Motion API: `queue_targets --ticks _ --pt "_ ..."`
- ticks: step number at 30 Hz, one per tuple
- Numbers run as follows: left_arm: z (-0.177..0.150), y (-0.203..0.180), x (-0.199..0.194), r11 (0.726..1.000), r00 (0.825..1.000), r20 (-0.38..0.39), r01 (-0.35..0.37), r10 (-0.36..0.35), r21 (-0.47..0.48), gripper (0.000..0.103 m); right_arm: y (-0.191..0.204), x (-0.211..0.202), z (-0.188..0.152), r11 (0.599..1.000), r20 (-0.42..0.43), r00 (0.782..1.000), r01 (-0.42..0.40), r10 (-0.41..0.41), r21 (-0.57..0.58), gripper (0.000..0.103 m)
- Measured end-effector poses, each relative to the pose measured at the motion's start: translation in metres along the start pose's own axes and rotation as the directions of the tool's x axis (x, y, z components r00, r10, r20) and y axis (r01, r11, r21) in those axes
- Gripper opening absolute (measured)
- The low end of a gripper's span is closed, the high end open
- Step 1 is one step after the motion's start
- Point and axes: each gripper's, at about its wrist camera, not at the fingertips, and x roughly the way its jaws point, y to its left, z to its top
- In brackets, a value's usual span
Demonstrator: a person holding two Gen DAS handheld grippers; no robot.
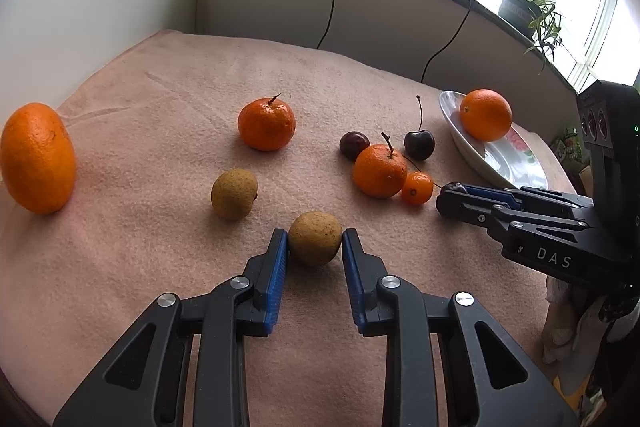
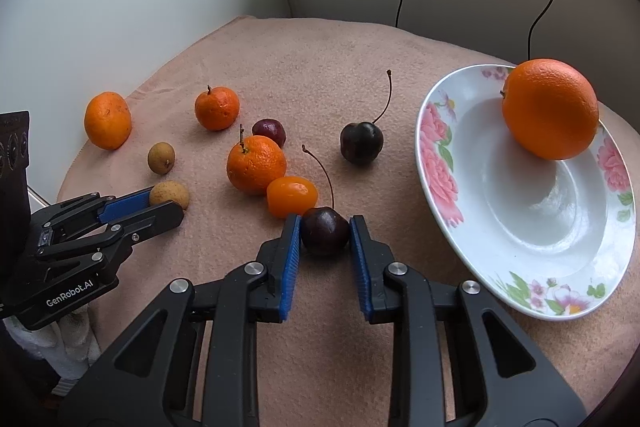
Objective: Organize fruits
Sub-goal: 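Close the right gripper on the cherry while the left gripper closes on the kiwi fruit, then carry the cherry with the right gripper while the left gripper carries the kiwi fruit to the plate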
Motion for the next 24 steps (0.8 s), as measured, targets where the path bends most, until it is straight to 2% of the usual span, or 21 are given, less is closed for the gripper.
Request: queue_targets --ticks 13,24 --pt "0.010 -0.015 -0.016 0.999 0.998 0.051 0.037 -0.038 0.008 0.026 -0.007 -0.039 -0.003 0.999 0.074 0.997 -0.029 0.027 0.016 0.026" --pt "0.025 -0.052 -0.011 0.993 0.992 0.067 0.101 -0.105 0.060 0.026 -0.033 -0.073 -0.008 0.998 0.144 0.989 0.033 -0.041 0.058 0.026"
